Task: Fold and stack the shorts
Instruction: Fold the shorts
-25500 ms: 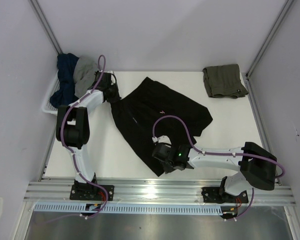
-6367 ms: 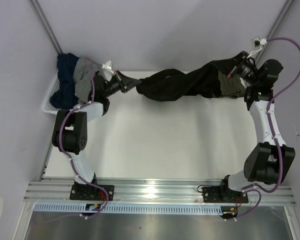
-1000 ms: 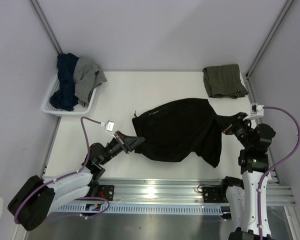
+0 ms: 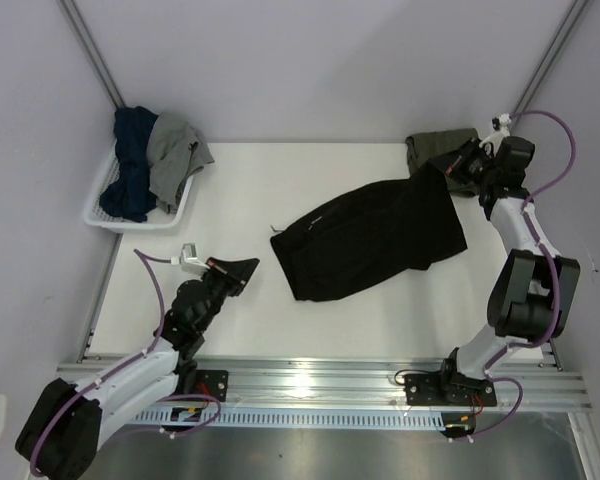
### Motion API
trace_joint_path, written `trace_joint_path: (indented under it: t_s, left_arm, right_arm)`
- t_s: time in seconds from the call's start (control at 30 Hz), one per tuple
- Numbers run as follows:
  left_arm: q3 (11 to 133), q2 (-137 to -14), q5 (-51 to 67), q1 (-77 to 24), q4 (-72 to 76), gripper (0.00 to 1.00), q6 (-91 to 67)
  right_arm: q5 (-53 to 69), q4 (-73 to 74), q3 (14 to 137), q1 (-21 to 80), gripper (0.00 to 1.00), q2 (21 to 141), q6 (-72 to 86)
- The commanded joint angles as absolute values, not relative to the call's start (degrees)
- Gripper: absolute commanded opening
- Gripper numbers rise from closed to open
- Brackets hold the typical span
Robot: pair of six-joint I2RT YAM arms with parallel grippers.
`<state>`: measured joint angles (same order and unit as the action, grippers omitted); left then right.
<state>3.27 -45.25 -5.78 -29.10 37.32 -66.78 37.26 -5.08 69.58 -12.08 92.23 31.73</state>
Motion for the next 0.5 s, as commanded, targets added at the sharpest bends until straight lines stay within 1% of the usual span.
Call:
trace_joint_path:
  t_s: [0.0, 0.07, 0.1, 0.17, 0.2, 0.23, 0.27, 0.3, 0.33, 0.37, 0.4, 0.43, 0.47]
  left_arm:
    - [7.2, -43.41, -11.51, -28.39, 24.88, 0.0, -64.25]
    - [8.35, -45.69, -9.42, -27.43, 26.18, 0.0, -64.16]
    - [8.52, -48.84, -8.27, -26.99, 27.58, 0.0, -64.16]
    - [9.14, -52.1, -5.82, -26.54, 32.57, 0.0, -63.29]
    - [9.58, -53.69, -5.02, -26.63, 34.26, 0.02, -62.15]
    - [10.19, -56.83, -4.23, -26.63, 35.5, 0.1, -60.49]
    - [13.59, -58.69, -3.44, -26.63, 35.25, 0.19, -57.6]
    - [15.1, -60.89, -0.56, -26.63, 34.64, 0.36, -56.7]
    - [20.08, -65.52, 2.0, -26.54, 34.37, 0.45, -53.99]
    - [21.78, -67.83, 4.46, -26.46, 34.63, 0.5, -52.83]
    - [23.19, -70.29, 9.18, -26.54, 34.8, 0.59, -52.04]
    - [25.99, -74.49, 11.14, -26.54, 34.89, 0.62, -51.6]
    - [27.84, -76.18, 13.25, -26.63, 35.76, 0.64, -50.9]
  right_arm:
    - [38.94, -8.52, 78.02, -10.11, 0.0, 97.02, 31.55]
    - [39.81, -9.49, 79.97, -9.67, 0.0, 100.71, 32.34]
    - [39.99, -9.49, 80.76, -9.49, 0.0, 101.68, 32.43]
    - [40.43, -9.49, 81.91, -9.41, 0.0, 103.53, 32.43]
    - [40.52, -9.58, 81.91, -9.4, 0.0, 103.88, 32.61]
    - [40.52, -9.75, 81.74, -9.4, 0.0, 104.06, 32.43]
    - [40.34, -9.93, 81.39, -9.4, 0.0, 104.15, 32.43]
    - [40.17, -9.93, 81.21, -9.4, 0.0, 104.15, 32.17]
    - [40.17, -9.84, 81.21, -9.4, 0.0, 104.32, 32.08]
    - [40.25, -9.84, 81.21, -9.4, 0.0, 104.5, 32.17]
    - [40.51, -9.76, 81.3, -9.49, 0.0, 104.94, 31.91]
    - [40.52, -9.58, 81.47, -9.49, 0.0, 105.12, 31.82]
    - [40.69, -9.49, 81.65, -9.58, 0.0, 105.29, 31.73]
